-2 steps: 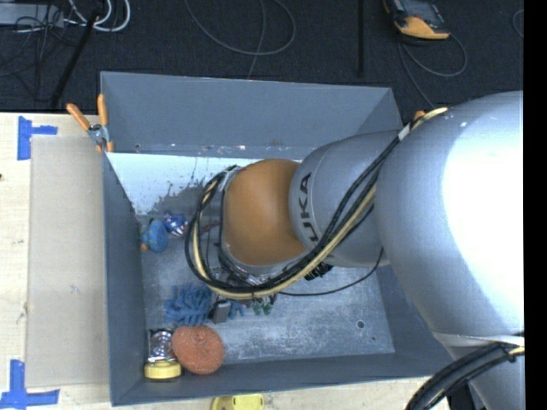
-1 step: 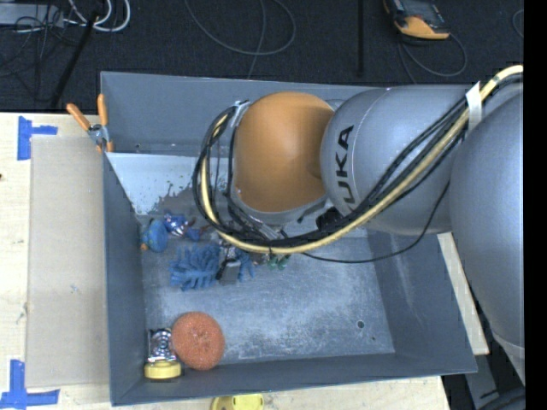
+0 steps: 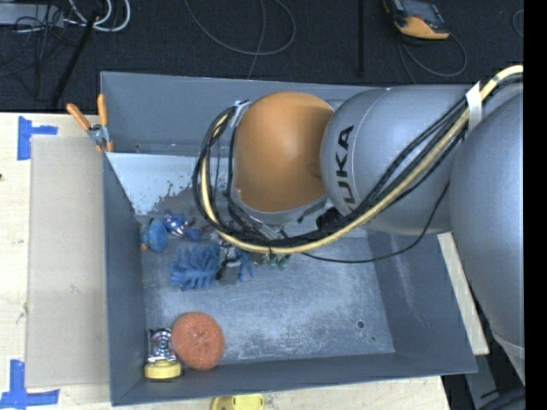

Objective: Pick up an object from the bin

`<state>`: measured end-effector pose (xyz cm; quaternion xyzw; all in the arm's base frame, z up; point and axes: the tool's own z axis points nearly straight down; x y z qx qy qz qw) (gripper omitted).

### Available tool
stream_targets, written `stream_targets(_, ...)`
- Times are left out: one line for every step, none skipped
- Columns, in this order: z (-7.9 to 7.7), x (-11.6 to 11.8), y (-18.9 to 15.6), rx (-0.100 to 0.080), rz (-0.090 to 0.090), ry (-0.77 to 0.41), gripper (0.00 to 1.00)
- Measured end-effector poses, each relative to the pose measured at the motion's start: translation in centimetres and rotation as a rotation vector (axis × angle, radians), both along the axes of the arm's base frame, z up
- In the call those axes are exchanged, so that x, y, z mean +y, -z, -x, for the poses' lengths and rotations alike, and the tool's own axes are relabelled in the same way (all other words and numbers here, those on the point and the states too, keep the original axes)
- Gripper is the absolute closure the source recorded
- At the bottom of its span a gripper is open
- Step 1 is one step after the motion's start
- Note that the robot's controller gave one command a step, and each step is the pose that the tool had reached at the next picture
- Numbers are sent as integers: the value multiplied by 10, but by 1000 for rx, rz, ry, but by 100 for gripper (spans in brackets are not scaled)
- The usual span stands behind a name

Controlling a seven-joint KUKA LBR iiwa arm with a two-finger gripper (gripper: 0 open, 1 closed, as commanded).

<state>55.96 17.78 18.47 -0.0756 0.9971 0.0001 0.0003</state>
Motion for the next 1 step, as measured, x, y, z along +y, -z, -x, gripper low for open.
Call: stream_targets(-1,-2,-50,6,2,-4,100)
